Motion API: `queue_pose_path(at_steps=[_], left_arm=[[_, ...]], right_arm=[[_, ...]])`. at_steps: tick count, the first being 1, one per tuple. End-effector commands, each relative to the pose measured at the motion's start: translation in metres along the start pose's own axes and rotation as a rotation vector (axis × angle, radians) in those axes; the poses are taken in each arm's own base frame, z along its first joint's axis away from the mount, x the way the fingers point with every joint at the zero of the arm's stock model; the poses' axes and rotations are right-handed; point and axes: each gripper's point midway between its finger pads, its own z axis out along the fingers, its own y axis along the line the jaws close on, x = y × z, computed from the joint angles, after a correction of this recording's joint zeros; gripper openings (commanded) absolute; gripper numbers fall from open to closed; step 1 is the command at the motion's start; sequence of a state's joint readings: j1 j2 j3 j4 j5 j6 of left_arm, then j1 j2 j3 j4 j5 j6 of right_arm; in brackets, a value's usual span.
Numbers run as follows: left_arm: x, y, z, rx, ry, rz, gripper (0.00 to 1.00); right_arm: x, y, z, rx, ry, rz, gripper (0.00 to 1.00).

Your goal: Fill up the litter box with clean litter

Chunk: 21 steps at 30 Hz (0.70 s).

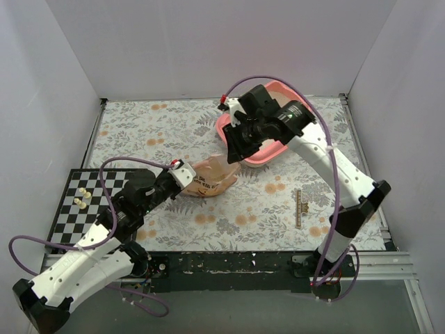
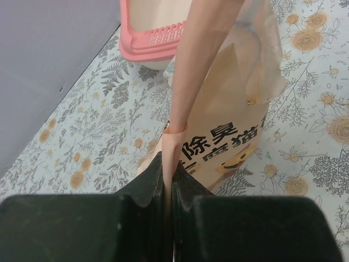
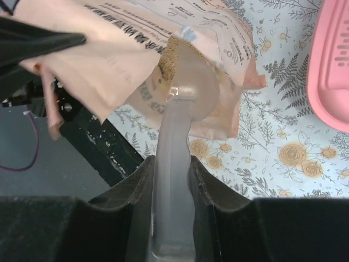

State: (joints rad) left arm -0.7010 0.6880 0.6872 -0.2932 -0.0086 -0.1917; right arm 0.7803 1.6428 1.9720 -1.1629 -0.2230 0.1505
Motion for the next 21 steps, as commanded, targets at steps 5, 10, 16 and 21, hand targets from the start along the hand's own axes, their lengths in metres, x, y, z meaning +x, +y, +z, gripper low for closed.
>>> queue_pose_path(at_steps=[5,10,16,21], left_arm=[[-0.015,0.008,-0.003,-0.070,-0.109,-0.041,0.00],[-0.015,0.019,-0.006,-0.131,-0.117,-0.017,0.00],[-0.018,0.050,-0.024,-0.294,-0.112,0.014,0.00],[-0.031,0.072,-0.043,-0.375,-0.100,0.047,0.00]], right_arm=[[0.020,-0.042,0.076,0.104,0.204,0.058,0.01],[0.034,-0.033,0.108,-0.126,0.189,0.154,0.01],[0.039,0.007,0.134,-0.481,0.097,0.248,0.01],[0.020,0.033,0.133,-0.667,-0.034,0.287,0.01]])
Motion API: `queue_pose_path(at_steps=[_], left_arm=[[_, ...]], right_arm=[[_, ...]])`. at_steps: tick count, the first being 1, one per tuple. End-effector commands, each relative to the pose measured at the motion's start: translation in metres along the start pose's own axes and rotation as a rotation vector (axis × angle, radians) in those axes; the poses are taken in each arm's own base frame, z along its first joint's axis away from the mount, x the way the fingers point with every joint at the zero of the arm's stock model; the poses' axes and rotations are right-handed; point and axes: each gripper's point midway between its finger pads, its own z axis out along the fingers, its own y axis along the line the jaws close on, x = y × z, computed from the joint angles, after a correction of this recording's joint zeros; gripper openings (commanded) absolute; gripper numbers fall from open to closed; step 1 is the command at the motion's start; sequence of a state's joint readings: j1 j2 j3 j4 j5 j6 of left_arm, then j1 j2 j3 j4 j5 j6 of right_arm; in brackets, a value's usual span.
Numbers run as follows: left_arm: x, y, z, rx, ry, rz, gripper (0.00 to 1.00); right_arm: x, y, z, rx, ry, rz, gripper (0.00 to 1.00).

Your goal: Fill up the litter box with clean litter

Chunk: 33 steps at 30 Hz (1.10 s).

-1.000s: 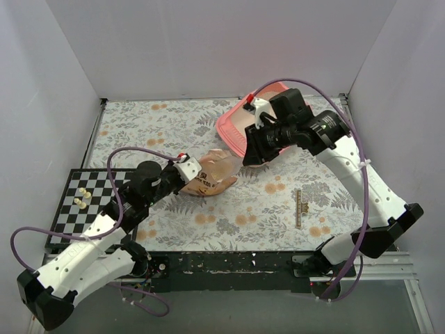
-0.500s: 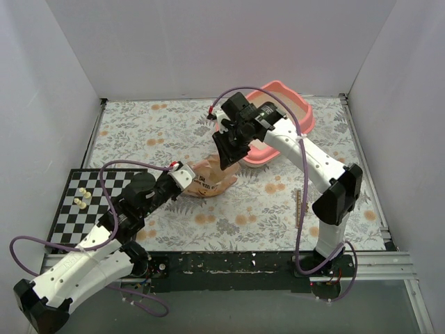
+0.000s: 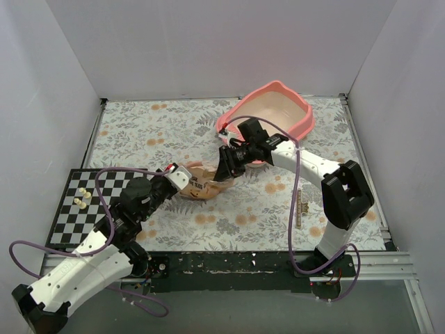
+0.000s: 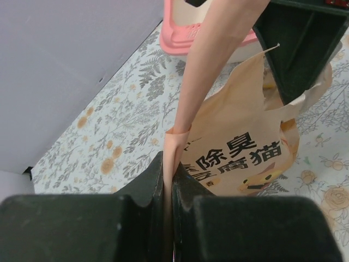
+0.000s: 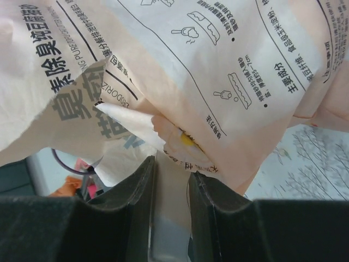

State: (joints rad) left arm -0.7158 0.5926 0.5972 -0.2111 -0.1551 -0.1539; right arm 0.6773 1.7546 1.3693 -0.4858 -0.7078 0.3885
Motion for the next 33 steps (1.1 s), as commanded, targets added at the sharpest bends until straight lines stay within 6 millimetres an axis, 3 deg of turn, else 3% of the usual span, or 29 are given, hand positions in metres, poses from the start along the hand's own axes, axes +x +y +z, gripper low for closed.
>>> queue_pose_path(at_steps=[1,5,10,18,24,33], left_arm=[[-0.040,0.061,-0.023,-0.231,-0.069,0.024,0.00],[-0.046,0.076,-0.032,-0.285,-0.052,0.074,0.00],[-0.040,0.060,-0.027,-0.219,-0.045,-0.001,0.00],[-0.023,0.025,-0.017,-0.123,-0.104,-0.106,0.00],[-0.029,0.013,-0.014,-0.072,-0.153,-0.176,0.00],[-0.027,-0.016,-0.006,0.033,-0.213,-0.292,0.00]], right_arm=[[-0.019,0.055,0.014,-0.285,-0.087,-0.074,0.01],[-0.028,0.074,0.016,-0.329,-0.127,-0.107,0.01],[-0.029,0.082,0.000,-0.345,-0.195,-0.130,0.01],[-0.014,0.066,-0.031,-0.358,-0.254,-0.109,0.01],[-0.005,0.053,-0.055,-0.350,-0.269,-0.087,0.01],[0.011,0.018,-0.087,-0.329,-0.323,0.002,0.01]])
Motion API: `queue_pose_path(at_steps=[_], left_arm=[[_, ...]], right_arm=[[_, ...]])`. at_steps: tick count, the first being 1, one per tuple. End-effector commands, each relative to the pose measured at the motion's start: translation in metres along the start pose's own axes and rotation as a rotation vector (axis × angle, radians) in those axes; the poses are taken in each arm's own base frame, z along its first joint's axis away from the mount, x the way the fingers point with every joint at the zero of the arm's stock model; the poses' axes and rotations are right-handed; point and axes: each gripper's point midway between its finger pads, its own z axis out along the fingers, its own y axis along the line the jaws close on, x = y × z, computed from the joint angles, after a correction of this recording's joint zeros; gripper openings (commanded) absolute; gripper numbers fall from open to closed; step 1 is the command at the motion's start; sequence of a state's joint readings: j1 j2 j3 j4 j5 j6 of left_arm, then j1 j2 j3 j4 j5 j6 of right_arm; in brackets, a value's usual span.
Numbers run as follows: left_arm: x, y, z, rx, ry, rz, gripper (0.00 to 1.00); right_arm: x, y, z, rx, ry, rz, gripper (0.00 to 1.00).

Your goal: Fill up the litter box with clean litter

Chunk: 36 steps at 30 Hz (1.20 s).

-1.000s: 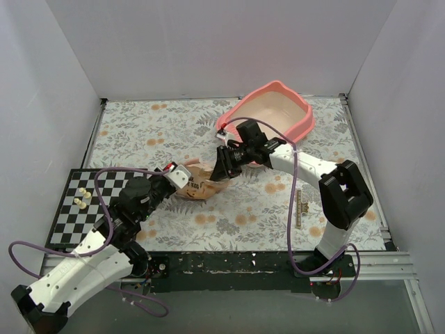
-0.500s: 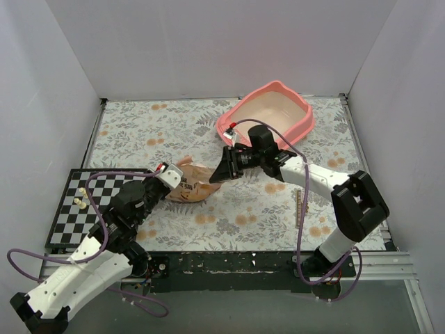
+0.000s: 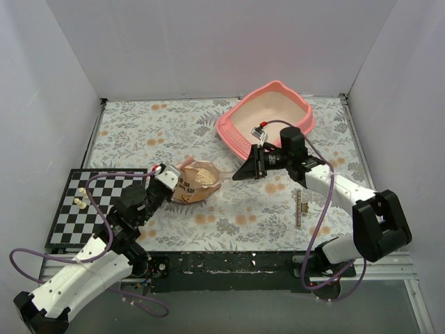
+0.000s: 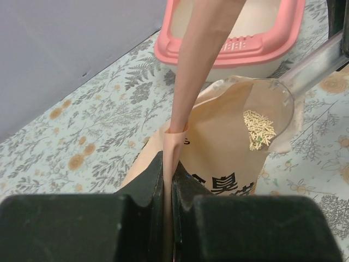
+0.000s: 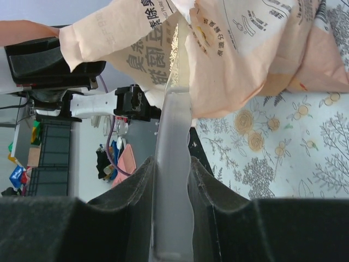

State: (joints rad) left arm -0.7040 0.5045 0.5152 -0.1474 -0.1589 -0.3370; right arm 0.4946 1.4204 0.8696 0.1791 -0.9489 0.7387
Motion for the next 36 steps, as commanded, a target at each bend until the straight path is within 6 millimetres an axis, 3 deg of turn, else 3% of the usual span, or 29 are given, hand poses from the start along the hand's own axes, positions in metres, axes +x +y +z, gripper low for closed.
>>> queue_pose_path(at_steps=[1,8,17,36], left_arm=[[-0.026,-0.021,0.003,0.096,-0.143,-0.114,0.00],[-0.021,-0.034,0.013,0.137,-0.137,-0.169,0.00],[-0.019,-0.036,0.015,0.140,-0.141,-0.175,0.00],[-0.015,-0.026,0.015,0.083,-0.139,-0.171,0.00]], right_arm=[[-0.003,0.006,-0.022,-0.041,-0.036,-0.024,0.01],[0.010,-0.002,-0.036,-0.095,-0.066,0.044,0.01],[0.020,0.000,-0.046,-0.154,-0.104,0.067,0.01],[0.029,-0.012,-0.072,-0.075,-0.150,0.101,0.01]])
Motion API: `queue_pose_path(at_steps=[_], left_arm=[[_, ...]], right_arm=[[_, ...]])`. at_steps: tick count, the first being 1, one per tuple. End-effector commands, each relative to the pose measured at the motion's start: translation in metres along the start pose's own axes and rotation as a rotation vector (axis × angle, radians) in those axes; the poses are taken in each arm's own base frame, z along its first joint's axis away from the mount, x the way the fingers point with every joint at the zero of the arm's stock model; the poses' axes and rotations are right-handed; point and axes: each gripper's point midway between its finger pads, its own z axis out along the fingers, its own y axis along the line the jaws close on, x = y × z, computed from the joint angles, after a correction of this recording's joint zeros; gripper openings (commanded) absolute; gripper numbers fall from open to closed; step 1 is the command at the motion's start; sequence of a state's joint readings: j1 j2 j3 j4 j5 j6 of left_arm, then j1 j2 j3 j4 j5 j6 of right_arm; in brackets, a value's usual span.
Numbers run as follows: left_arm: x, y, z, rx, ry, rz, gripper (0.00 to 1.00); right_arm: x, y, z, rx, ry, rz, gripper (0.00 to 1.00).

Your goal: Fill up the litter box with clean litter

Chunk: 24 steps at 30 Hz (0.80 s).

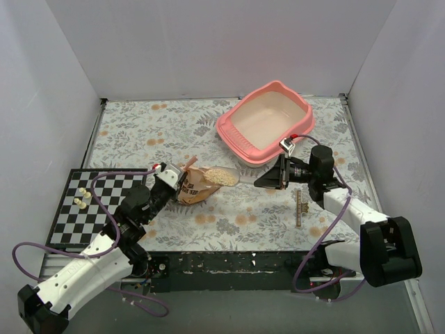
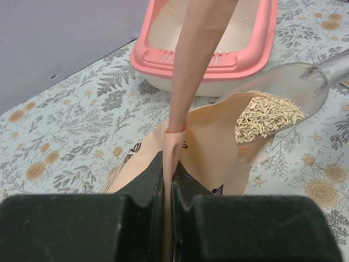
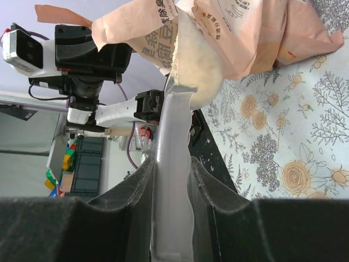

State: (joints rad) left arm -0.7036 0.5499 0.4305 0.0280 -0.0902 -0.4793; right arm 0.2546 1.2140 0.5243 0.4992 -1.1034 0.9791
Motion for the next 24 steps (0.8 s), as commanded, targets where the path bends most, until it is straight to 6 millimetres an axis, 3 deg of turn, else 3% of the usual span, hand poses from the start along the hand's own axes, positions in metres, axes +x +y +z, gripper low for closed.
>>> queue_pose_path(at_steps=[1,24], left_arm=[[-0.018,-0.006,0.001,0.030,-0.078,-0.021,0.00],[-0.018,0.003,0.001,-0.019,-0.088,-0.002,0.00]], right_arm=[[0.005,0.004,-0.006,-0.004,-0.001,-0.012,0.01],[-0.018,0.055,-0.010,-0.108,-0.069,0.045,0.01]])
